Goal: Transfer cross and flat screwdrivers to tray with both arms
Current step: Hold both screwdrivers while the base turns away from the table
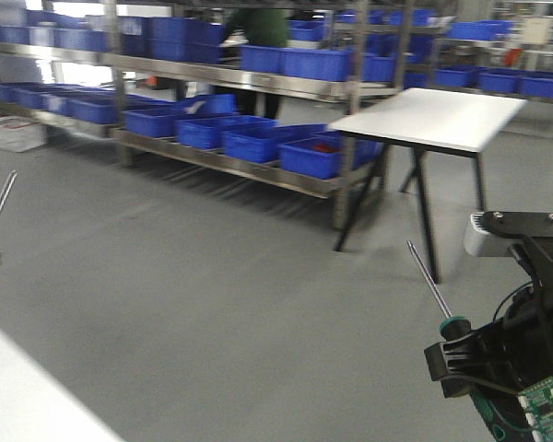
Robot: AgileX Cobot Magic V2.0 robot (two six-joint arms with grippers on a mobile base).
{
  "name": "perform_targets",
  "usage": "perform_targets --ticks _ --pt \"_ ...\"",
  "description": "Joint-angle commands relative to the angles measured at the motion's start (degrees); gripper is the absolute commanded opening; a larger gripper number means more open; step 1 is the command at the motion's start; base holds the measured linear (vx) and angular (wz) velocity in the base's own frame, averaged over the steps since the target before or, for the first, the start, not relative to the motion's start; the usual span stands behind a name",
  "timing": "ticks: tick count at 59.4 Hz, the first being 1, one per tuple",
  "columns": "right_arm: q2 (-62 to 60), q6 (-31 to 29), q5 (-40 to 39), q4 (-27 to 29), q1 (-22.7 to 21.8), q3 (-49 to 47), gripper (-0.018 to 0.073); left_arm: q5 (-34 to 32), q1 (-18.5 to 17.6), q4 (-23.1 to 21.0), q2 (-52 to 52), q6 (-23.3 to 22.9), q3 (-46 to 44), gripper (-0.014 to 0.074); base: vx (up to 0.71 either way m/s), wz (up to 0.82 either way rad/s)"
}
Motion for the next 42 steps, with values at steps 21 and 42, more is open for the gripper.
perform_targets --ticks 21,42 --pt "-1.73 -0.56 -0.07 -0.29 -0.28 -2.15 -0.0009 -3.58 -0.39 -1.41 -1.67 -0.4 -1.96 -0.0001 0.21 -0.72" --pt "-1.73 -0.56 -0.07 -0.29 -0.28 -2.15 -0.0009 -3.58 -0.39 -1.41 -1.67 -0.4 -1.96 -0.0001 0.31 -0.46"
